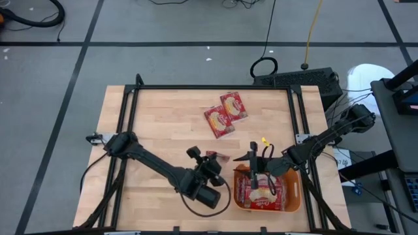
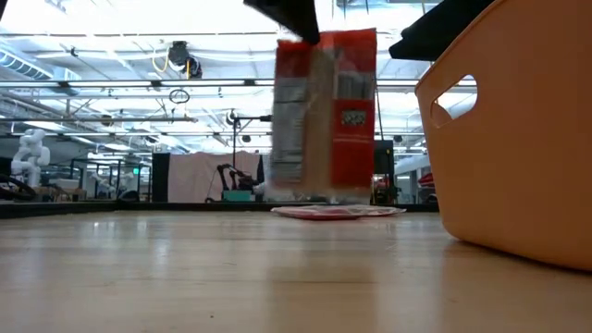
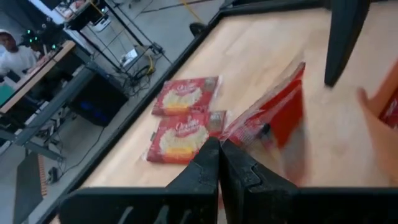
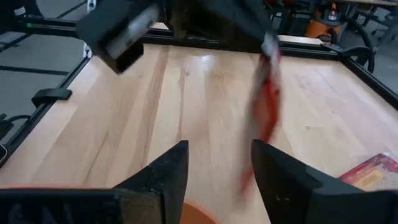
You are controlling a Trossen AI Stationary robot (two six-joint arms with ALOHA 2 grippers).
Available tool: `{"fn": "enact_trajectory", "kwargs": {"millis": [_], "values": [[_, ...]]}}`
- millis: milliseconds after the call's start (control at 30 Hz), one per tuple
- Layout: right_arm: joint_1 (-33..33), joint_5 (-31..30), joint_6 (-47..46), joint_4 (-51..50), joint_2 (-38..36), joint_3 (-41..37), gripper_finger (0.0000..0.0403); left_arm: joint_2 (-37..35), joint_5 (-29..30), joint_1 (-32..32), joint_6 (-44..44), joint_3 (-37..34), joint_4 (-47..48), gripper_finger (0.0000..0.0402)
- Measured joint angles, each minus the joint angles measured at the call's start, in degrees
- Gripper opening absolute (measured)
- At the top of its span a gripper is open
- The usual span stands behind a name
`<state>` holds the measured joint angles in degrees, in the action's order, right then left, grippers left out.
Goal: Sort popcorn bags into baskets
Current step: Put the red popcorn bag into the orange bin
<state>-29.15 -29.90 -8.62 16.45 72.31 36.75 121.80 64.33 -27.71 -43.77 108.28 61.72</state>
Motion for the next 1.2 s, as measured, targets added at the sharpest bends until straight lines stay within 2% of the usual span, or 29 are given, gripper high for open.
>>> {"fn": "enact_trajectory", "kwargs": {"millis": [100,233,333,633,800,1033,1133,1200], "values": [[0.5,-0.5,-1.6,0.0,0.0,0.0,0.0169,0.0,0.5,0.3,3.4,2.8,-0.2,0.0],[1.0,-6.6,-1.8,0.0,0.0,0.0,0.0169,-0.1,1.1,0.4,7.8,6.1,-0.2,0.0],[0.9,-8.8,0.3,0.1,0.0,0.0,0.0169,-0.1,1.9,0.4,10.0,8.0,-0.2,0.0],[-0.6,-9.4,3.1,1.9,0.0,0.0,0.0169,0.0,2.9,0.1,12.6,9.7,-0.2,0.0],[-0.8,-12.1,3.8,1.4,0.0,0.0,0.0169,0.0,3.3,-0.6,12.9,9.7,-0.2,0.0],[-2.2,-11.8,3.9,1.3,0.0,0.0,0.0169,0.0,3.4,-1.5,12.9,9.7,-0.2,0.0],[-2.8,-6.3,6.6,1.1,0.0,0.0,0.0169,0.0,3.3,-1.7,12.9,9.7,-0.2,0.0],[-3.2,-6.0,6.3,0.5,0.0,0.0,0.0169,0.0,3.3,-1.8,12.9,9.7,-0.2,0.0]]}}
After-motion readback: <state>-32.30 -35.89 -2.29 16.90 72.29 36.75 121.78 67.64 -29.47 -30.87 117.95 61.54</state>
